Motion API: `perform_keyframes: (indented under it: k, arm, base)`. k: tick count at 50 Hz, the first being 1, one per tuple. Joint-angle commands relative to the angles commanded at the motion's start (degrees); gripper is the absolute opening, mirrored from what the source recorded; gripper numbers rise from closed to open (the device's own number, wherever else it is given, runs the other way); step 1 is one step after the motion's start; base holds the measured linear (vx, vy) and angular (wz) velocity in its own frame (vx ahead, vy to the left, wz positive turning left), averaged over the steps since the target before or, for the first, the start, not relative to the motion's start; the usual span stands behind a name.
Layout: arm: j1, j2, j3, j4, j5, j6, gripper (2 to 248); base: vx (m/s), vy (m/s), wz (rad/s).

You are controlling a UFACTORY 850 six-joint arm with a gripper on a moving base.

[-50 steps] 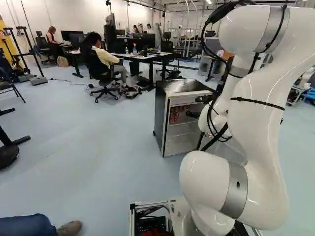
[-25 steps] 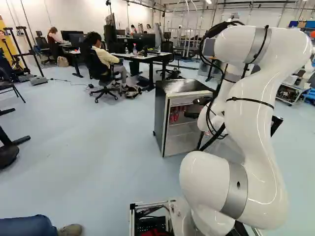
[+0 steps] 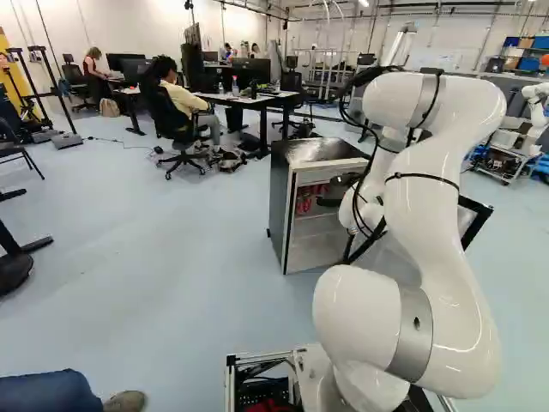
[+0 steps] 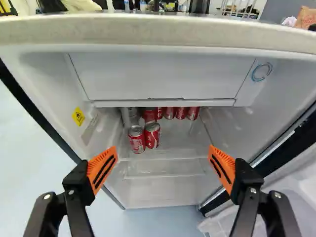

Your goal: Grab a drink from the fridge

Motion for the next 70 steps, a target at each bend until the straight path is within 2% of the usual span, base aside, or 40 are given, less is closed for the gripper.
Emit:
perform_keyframes:
  k: [15,24,45,70]
  arm:
    - [0.73,-5.09,-5.63,0.00,-2.42,0.00,247]
    - [0.89,-7.09,-7.27,0.00,-3.40,0.00,247]
    - [1.20,-11.59,-10.90,0.00,-3.45,0.00,247]
    - [2.20,-18.57,-18.46,0.00,-3.45,0.00,247]
  base:
    - [0.000,0.000,0.000]
    - [0.000,0.000,0.000]
    - [0.000,0.000,0.000]
    - [0.000,0.000,0.000]
